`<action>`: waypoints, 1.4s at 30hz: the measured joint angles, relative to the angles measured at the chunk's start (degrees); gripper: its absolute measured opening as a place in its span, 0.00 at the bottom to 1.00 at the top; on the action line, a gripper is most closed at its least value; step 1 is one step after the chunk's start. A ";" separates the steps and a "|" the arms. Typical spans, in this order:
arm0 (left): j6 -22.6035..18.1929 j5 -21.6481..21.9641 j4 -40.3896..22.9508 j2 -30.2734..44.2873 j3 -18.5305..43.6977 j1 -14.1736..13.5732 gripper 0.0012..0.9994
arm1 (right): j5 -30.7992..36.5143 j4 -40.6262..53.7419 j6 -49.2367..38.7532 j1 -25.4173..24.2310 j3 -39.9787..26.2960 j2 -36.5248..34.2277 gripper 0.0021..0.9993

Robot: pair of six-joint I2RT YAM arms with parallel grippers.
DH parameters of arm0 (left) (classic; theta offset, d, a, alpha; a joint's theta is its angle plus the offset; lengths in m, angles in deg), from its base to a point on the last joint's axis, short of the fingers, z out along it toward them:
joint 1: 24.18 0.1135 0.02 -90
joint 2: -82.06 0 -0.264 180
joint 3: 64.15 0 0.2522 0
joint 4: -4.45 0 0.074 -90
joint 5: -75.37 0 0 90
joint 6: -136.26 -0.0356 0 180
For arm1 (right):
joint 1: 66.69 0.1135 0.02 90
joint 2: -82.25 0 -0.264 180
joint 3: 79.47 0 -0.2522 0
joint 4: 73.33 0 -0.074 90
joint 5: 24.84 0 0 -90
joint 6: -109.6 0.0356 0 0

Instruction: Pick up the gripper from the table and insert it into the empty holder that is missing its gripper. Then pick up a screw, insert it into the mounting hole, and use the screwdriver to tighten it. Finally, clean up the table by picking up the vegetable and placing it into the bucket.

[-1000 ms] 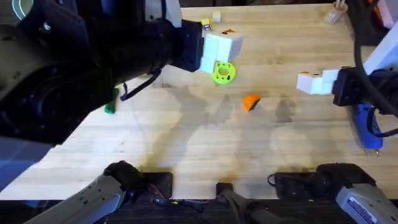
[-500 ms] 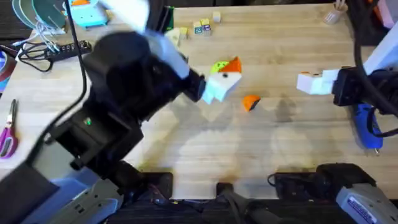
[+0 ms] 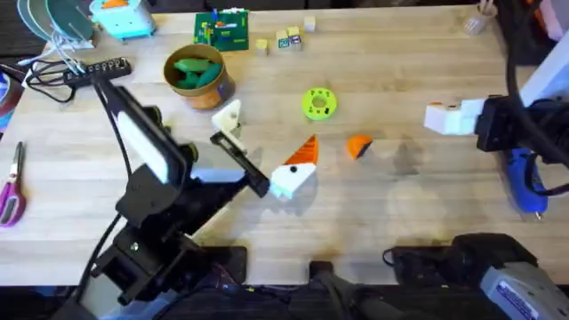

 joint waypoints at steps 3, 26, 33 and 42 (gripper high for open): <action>0.11 -0.15 0.01 -5.15 -3.21 0.00 0.99 | 0.00 0.00 0.00 0.00 0.00 -0.01 0.99; 0.47 -3.81 -14.36 -19.91 -5.31 0.00 0.99 | 0.00 -0.01 0.00 0.00 0.00 -0.01 0.99; 0.49 -3.81 -14.36 -19.92 -5.31 0.00 0.99 | 0.00 -0.02 0.00 0.00 0.00 -0.02 0.99; 0.48 -3.81 -14.36 -19.92 -5.31 0.00 0.99 | 0.00 -0.02 0.00 0.00 0.00 -0.01 0.99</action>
